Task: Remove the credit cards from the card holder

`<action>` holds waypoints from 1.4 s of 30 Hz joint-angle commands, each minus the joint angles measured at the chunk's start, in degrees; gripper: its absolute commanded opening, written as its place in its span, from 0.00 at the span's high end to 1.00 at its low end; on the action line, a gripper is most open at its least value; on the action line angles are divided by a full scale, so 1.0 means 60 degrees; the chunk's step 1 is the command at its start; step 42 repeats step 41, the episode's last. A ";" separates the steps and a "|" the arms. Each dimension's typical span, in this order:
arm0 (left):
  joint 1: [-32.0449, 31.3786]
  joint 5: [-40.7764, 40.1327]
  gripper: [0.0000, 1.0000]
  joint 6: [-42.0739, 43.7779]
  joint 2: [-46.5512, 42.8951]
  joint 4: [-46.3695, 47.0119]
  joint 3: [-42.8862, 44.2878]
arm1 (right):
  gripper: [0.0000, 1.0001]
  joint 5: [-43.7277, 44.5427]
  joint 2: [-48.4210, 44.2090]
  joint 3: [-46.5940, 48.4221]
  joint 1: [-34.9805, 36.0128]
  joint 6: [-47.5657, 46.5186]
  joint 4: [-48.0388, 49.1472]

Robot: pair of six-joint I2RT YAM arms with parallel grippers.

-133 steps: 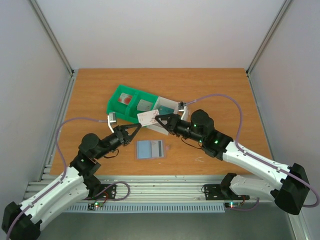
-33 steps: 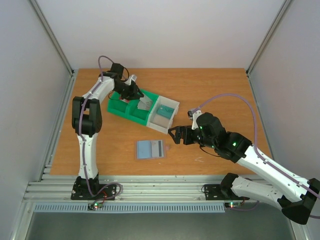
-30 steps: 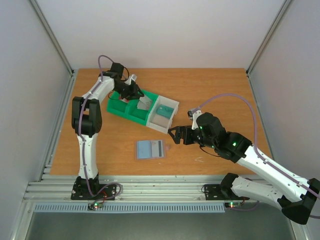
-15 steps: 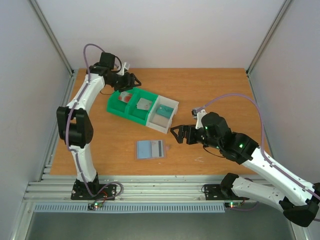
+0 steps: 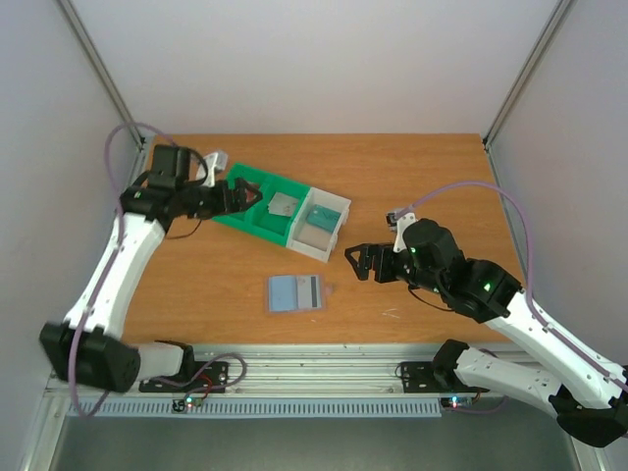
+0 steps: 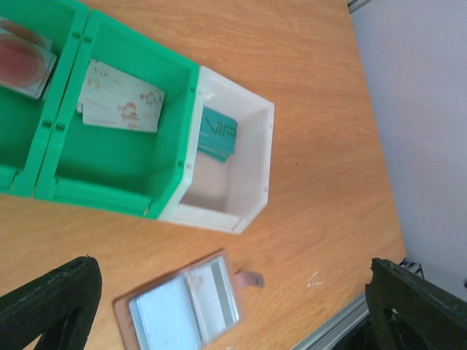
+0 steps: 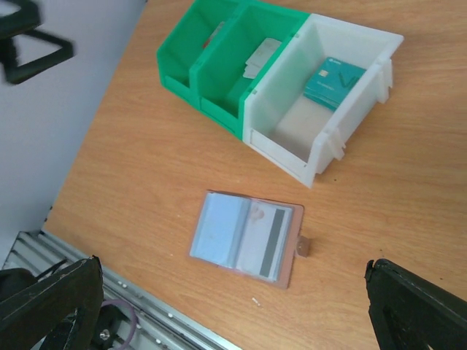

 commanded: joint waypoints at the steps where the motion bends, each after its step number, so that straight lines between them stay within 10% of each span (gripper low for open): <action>1: -0.0063 -0.0694 0.01 -0.0304 -0.2043 0.0208 -0.1353 | 0.02 0.0737 -0.0102 -0.0105 -0.0011 0.0159 -0.0481; 13: -0.0138 -0.0687 0.01 -0.1621 -0.6572 0.0648 -0.4478 | 0.01 0.1671 -0.0466 0.0143 -0.0055 0.0189 -0.1001; 42: -0.0137 -0.0673 0.01 -0.2418 -0.8610 0.1511 -0.5779 | 0.02 0.1395 -0.1113 -0.0577 -0.0055 0.0775 -0.0885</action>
